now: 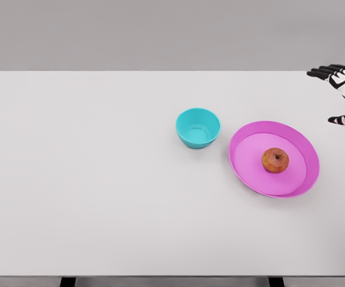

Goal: Put the apple from the pink plate into the blue bowl with your right arm

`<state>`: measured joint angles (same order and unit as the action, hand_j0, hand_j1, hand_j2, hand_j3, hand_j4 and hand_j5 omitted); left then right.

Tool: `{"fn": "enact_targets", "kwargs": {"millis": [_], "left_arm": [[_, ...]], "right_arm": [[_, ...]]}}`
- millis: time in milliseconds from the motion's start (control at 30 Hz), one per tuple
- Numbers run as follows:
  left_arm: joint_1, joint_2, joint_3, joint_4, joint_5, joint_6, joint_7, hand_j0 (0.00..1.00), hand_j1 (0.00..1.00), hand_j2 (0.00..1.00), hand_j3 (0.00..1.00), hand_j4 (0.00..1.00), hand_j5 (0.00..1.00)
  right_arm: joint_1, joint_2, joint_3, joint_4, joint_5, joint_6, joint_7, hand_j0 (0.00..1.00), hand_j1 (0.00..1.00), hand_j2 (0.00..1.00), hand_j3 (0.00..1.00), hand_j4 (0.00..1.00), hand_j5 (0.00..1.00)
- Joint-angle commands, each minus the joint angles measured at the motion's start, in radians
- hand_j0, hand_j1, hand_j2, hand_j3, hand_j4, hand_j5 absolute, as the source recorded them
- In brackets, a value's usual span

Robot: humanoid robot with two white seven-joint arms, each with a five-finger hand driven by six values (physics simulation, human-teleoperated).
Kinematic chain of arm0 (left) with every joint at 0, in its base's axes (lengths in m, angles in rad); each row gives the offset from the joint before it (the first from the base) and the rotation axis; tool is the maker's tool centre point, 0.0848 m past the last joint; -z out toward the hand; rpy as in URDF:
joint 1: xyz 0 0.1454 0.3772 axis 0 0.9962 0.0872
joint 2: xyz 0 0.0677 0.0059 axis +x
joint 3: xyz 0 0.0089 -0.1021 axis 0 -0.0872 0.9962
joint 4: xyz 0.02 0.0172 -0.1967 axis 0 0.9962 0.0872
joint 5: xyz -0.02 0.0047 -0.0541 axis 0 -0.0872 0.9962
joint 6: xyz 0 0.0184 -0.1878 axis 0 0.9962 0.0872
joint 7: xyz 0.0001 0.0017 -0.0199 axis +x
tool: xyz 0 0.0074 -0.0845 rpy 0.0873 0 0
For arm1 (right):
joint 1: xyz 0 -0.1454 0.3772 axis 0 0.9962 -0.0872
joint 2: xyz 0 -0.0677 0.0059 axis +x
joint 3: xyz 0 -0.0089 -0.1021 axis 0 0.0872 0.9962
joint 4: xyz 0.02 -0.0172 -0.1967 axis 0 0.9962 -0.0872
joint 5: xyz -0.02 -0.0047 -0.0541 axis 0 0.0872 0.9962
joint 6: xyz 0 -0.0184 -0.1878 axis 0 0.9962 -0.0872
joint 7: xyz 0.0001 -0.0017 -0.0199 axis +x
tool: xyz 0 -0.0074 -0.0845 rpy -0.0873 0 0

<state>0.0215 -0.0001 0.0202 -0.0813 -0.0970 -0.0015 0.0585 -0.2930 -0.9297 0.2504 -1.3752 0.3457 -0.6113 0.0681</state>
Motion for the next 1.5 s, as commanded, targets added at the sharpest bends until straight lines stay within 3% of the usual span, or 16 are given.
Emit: {"fn": "enact_targets", "kwargs": {"millis": [0, 167, 300, 367, 500, 600, 700, 800, 1067, 1467], "left_arm": [[0.000, 0.000, 0.000, 0.000, 0.000, 0.000, 0.000, 1.00, 1.00, 1.00, 1.00, 1.00, 1.00], [0.000, 0.000, 0.001, 0.000, 0.000, 0.000, 0.000, 1.00, 1.00, 1.00, 1.00, 1.00, 1.00], [0.000, 0.000, 0.000, 0.000, 0.000, 0.000, 0.000, 1.00, 1.00, 1.00, 1.00, 1.00, 1.00], [0.000, 0.000, 0.000, 0.000, 0.000, 0.000, 0.000, 1.00, 1.00, 1.00, 1.00, 1.00, 1.00], [0.000, 0.000, 0.000, 0.000, -0.001, 0.000, 0.000, 1.00, 1.00, 1.00, 1.00, 1.00, 1.00], [0.000, 0.000, 0.000, 0.000, 0.000, 0.000, 0.000, 1.00, 1.00, 1.00, 1.00, 1.00, 1.00], [0.000, 0.000, 0.000, 0.000, 0.000, 0.000, 0.000, 1.00, 1.00, 1.00, 1.00, 1.00, 1.00], [0.000, 0.000, 0.000, 0.000, 0.000, 0.000, 0.000, 1.00, 1.00, 1.00, 1.00, 1.00, 1.00], [0.000, 0.000, 0.000, 0.000, 0.000, 0.000, 0.000, 1.00, 1.00, 1.00, 1.00, 1.00, 1.00], [0.000, 0.000, 0.000, 0.000, 0.000, 0.000, 0.000, 1.00, 1.00, 1.00, 1.00, 1.00, 1.00]], "right_arm": [[0.000, -0.001, 0.004, -0.001, -0.005, 0.000, -0.001, 1.00, 1.00, 1.00, 1.00, 1.00, 1.00], [0.003, -0.009, 0.018, -0.001, -0.007, 0.000, -0.001, 1.00, 1.00, 1.00, 1.00, 1.00, 1.00], [-0.015, -0.012, 0.047, -0.010, -0.005, 0.000, 0.255, 1.00, 1.00, 1.00, 1.00, 1.00, 1.00], [-0.018, -0.011, 0.047, -0.068, -0.005, 0.000, 0.413, 1.00, 1.00, 1.00, 1.00, 1.00, 1.00], [-0.044, -0.003, 0.053, -0.090, -0.005, 0.000, 0.421, 1.00, 1.00, 1.00, 1.00, 1.00, 1.00], [-0.098, 0.000, 0.130, -0.084, -0.005, 0.000, 0.427, 1.00, 1.00, 1.00, 1.00, 1.00, 1.00], [-0.104, 0.000, 0.136, -0.096, -0.005, 0.000, 0.543, 1.00, 1.00, 1.00, 1.00, 1.00, 1.00], [-0.109, 0.000, 0.139, -0.137, -0.005, 0.000, 0.543, 1.00, 1.00, 1.00, 1.00, 1.00, 1.00], [-0.112, 0.005, 0.182, -0.160, -0.005, 0.000, 0.543, 1.00, 1.00, 1.00, 1.00, 1.00, 1.00], [-0.112, 0.022, 0.234, -0.125, -0.004, 0.000, 0.543, 1.00, 1.00, 1.00, 1.00, 1.00, 1.00]]}}
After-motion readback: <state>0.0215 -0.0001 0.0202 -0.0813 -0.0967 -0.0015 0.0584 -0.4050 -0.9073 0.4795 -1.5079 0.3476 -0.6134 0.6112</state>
